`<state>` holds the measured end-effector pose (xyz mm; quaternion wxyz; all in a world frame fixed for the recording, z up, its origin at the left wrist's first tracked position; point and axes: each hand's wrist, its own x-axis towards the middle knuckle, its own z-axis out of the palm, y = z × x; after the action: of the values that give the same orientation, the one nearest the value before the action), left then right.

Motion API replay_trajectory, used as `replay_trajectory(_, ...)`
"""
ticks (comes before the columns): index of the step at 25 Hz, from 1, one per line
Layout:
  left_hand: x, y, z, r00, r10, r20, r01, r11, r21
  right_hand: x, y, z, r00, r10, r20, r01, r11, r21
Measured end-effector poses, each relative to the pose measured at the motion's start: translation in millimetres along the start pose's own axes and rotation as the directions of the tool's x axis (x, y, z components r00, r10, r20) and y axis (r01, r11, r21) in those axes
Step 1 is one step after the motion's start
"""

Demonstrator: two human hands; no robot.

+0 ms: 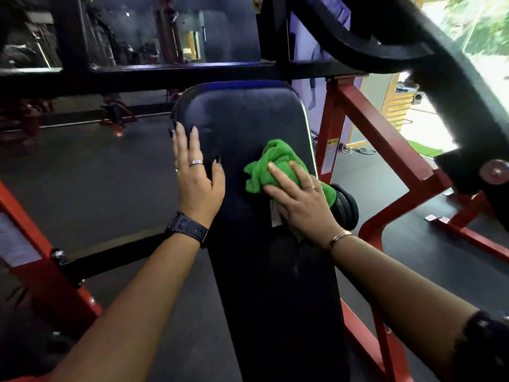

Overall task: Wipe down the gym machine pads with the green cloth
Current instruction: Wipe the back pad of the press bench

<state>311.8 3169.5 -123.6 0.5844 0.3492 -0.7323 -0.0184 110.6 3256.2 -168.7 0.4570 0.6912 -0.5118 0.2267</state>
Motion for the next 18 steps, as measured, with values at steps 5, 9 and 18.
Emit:
replay_trajectory(5,-1,-2,-1,1.0,0.007,0.017,-0.007,1.0,-0.002,36,-58,5,0.912,0.409,-0.019,-0.403,0.905,0.14)
replay_trajectory(9,-1,-2,0,1.0,0.015,0.016,-0.015,1.0,0.0,65,-18,2,0.925,0.379,0.013,-0.375,0.911,0.17)
replay_trajectory(18,34,-6,-9,0.997,0.063,0.046,-0.063,0.998,-0.003,140,-21,-4,0.982,0.185,-0.032,-0.179,0.975,0.132)
